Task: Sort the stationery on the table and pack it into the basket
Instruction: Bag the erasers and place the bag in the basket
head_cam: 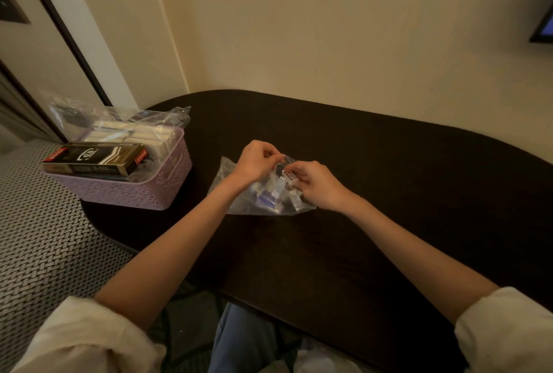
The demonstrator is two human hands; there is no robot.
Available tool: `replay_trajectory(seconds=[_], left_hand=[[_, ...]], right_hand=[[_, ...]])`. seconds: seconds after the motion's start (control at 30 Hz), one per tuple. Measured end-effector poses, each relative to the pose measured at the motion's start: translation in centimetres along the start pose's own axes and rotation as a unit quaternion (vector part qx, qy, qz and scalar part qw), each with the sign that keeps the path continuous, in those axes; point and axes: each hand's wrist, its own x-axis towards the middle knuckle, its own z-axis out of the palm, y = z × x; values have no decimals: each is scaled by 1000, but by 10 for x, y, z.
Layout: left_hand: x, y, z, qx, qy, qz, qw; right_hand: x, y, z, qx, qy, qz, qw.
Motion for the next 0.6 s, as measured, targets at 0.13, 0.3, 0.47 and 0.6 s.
replay_trajectory(seconds=[0.13, 0.3, 0.47, 0.6], left_hand=[[0, 2, 1, -10, 2, 5, 1000], [-1, 1, 2, -18, 5, -8, 1000], [-2, 2, 3, -35, 13, -14, 999], [-4, 4, 5, -53, 17, -29, 998]], right_hand=[[-4, 9, 5, -53, 65, -54, 995], [-8, 14, -2, -57, 176, 48, 982], [-20, 10, -3, 150, -22, 280, 948], [-30, 9, 13, 93, 1, 235, 967]])
